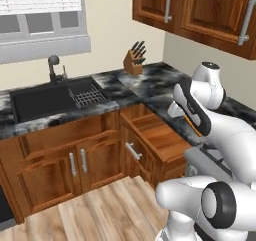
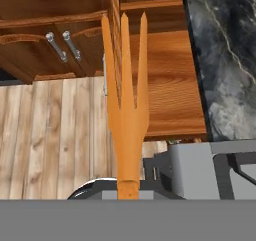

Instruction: Organize the utensils by type. Pick up the wooden spoons from the counter and place them in the open cabinet. Then pick up the metallic utensils from the counter and place them in the open drawer.

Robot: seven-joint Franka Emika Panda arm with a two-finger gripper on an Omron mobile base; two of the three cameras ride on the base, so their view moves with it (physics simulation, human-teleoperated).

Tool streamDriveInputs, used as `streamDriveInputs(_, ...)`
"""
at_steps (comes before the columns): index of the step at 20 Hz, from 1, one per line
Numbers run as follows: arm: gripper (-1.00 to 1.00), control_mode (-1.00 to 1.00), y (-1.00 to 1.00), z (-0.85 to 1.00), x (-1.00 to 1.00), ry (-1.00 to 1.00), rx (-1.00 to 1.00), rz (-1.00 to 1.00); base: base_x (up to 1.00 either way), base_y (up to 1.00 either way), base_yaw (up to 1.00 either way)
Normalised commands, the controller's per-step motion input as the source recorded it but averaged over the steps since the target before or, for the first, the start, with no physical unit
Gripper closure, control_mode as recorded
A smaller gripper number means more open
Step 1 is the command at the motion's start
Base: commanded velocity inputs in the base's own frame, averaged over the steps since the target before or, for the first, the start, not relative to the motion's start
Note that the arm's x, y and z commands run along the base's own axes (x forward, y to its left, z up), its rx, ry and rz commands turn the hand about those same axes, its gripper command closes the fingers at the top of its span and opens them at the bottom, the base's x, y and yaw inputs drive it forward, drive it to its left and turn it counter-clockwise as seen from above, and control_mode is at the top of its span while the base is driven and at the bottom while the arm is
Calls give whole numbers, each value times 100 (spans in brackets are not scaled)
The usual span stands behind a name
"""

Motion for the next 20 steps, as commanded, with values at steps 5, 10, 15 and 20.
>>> streamDriveInputs(5,100,100,0,0,0,0,0,0,42,-26,0)
streamDriveInputs(10,100,100,0,0,0,0,0,0,23,-4,0)
streamDriveInputs(15,100,100,0,0,0,0,0,0,47,0,0)
streamDriveInputs(20,100,100,0,0,0,0,0,0,55,0,0)
